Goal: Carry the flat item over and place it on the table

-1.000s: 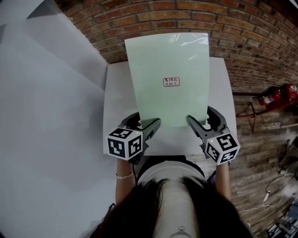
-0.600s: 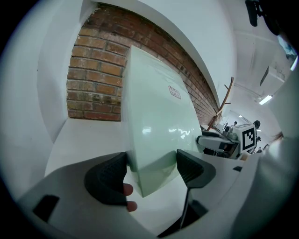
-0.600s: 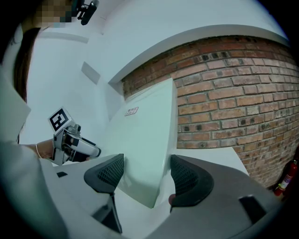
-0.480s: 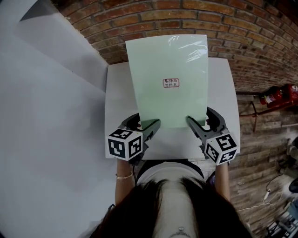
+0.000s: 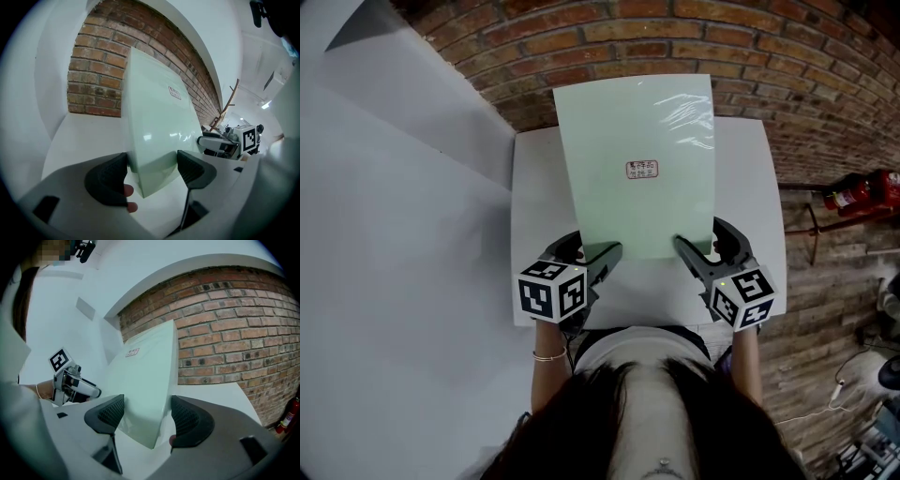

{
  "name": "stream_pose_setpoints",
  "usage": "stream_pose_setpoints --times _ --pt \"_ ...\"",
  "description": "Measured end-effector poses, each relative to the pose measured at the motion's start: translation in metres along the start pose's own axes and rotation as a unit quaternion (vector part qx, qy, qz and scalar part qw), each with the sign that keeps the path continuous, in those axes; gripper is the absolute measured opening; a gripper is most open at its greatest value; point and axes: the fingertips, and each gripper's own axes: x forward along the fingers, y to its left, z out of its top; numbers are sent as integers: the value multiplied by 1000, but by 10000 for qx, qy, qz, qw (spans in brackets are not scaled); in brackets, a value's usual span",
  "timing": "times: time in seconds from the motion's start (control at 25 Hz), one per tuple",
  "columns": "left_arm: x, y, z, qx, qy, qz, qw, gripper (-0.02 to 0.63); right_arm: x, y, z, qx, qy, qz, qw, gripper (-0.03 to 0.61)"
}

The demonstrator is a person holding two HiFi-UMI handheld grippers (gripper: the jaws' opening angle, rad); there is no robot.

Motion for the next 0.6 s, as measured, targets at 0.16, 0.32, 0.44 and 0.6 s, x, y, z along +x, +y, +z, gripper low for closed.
stream_pose_setpoints --times 0.16,0.32,0.44,0.6 --pt "7 5 1 -42 51 -11 10000 348 8 -5 -2 45 69 4 10000 333" --pt "13 13 3 -78 99 -5 9999 348 18 -8 -3 77 133 11 9999 333" --pt "18 18 3 -118 137 -1 9998 348 25 -11 -5 100 179 18 9998 333" --pt "23 22 2 -168 207 25 9996 348 31 -15 -8 160 253 40 9995 333"
